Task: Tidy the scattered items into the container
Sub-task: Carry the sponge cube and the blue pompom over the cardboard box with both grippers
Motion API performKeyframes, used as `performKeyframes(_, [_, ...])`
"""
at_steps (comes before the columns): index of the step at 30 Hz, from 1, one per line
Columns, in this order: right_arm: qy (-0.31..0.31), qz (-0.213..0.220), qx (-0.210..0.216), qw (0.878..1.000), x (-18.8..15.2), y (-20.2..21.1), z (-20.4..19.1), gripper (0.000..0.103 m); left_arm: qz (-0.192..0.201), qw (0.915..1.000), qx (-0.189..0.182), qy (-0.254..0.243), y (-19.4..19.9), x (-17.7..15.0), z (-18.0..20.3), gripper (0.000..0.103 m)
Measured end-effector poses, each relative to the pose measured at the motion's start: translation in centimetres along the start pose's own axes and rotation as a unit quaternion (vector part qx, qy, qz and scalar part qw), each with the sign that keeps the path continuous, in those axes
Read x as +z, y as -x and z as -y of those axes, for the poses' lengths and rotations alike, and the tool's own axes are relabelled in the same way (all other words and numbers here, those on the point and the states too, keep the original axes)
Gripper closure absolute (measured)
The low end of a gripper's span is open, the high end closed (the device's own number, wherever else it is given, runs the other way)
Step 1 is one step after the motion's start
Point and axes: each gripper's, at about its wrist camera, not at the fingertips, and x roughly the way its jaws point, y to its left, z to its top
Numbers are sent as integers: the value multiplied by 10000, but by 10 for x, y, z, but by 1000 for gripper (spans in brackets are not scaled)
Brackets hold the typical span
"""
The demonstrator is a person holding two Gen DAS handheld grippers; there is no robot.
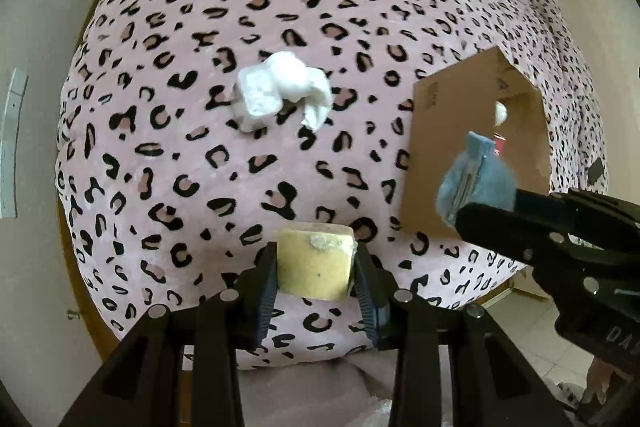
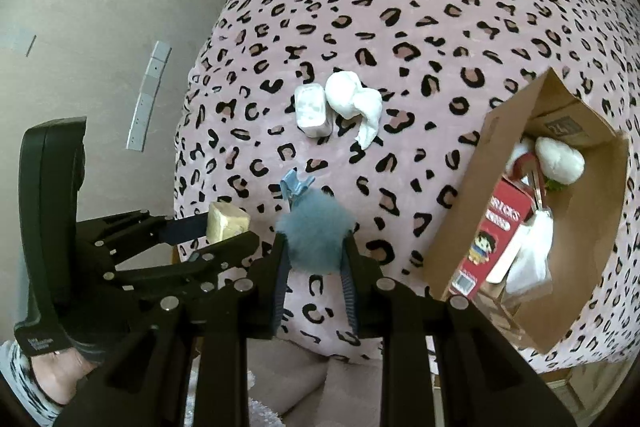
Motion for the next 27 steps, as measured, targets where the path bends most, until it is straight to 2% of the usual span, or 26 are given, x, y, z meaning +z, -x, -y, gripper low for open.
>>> performKeyframes(9, [-245,273,-41,9993,-24,18,20,78,-7,9993,20,-360,-1,-7,34,67])
performKeyframes(27, [-1061,802,-83,9911,-46,56,99,78,-75,9940,-4,-1092,-10,6,115,67])
